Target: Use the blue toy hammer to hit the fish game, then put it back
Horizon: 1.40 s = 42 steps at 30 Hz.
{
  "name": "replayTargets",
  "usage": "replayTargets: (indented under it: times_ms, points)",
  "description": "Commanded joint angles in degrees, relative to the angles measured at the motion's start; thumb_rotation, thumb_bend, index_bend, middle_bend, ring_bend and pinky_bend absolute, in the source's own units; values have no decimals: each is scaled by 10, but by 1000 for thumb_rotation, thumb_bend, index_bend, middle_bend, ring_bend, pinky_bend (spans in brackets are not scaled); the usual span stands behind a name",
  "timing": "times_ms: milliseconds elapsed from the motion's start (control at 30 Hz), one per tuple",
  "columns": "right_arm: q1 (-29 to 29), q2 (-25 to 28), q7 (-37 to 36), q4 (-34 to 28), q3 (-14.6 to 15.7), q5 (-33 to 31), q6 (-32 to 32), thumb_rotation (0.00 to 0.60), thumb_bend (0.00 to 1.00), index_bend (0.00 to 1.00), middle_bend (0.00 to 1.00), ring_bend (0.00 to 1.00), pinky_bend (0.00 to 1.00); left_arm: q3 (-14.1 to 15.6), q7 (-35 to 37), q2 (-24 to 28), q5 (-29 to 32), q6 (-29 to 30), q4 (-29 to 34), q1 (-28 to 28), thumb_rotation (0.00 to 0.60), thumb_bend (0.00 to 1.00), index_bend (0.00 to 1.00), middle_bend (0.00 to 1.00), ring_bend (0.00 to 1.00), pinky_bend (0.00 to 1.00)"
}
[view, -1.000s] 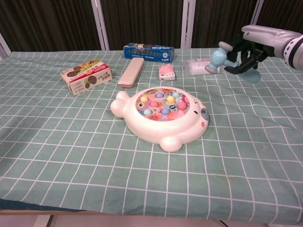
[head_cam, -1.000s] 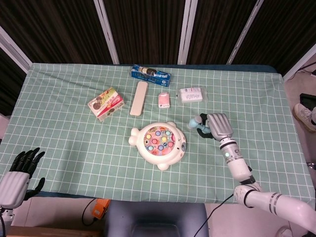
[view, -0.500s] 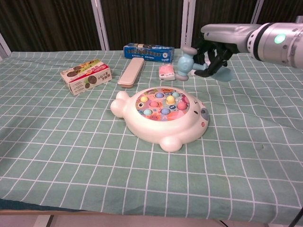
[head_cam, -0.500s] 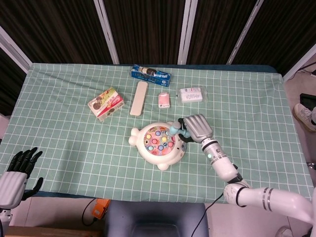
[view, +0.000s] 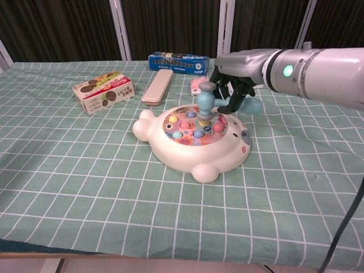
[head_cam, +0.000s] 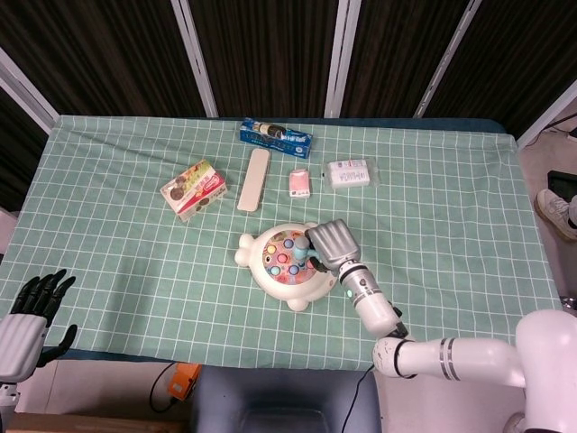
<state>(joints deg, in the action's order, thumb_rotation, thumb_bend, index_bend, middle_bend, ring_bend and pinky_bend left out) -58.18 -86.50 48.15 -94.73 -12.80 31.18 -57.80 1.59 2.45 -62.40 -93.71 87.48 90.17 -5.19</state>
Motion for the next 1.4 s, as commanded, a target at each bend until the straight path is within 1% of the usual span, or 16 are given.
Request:
replayTargets:
  times_ms: [33, 133, 633, 733, 833, 933, 1100, 1200, 1400]
  points:
    - [-4, -7, 1, 9, 1, -2, -2, 600, 528, 985, 696, 751, 757, 0, 1, 0, 0, 0, 0, 0, 600, 414, 0, 0, 0, 60]
    - [-10, -17, 4, 26, 3, -4, -11, 600, 528, 986, 696, 751, 757, -1, 3, 1, 2, -1, -1, 0, 600, 414, 0, 0, 0, 60]
    - [-27, -41, 26, 52, 20, -24, -25, 600, 528, 986, 696, 751, 756, 0, 3, 0, 1, -3, -2, -1, 600, 414, 0, 0, 0, 60]
    - [-25, -38, 21, 48, 18, -19, -30, 600, 528, 985, 696, 751, 757, -1, 4, 1, 1, -3, -1, -1, 600, 413, 0, 0, 0, 60]
    - [-16, -27, 5, 35, 20, 3, -38, 600, 528, 986, 696, 751, 757, -1, 6, 2, 0, 0, -1, 0, 600, 414, 0, 0, 0, 59]
    - [-5, -10, -5, 12, 29, 27, -45, 600, 528, 986, 696, 751, 757, 0, 5, 1, -1, 1, -1, 1, 600, 414, 0, 0, 0, 59]
    - [12, 16, -6, -23, 53, 54, -53, 600, 528, 986, 696, 751, 756, 0, -1, 0, -2, -1, 1, 0, 600, 414, 0, 0, 0, 59]
    - [16, 19, -1, -26, 63, 58, -53, 600, 528, 985, 696, 751, 757, 1, -4, -1, -4, 0, 2, 1, 600, 413, 0, 0, 0, 59]
    - [15, 6, 10, -9, 70, 54, -48, 600, 528, 985, 696, 751, 757, 1, -7, -1, -6, -1, 2, 0, 600, 414, 0, 0, 0, 59]
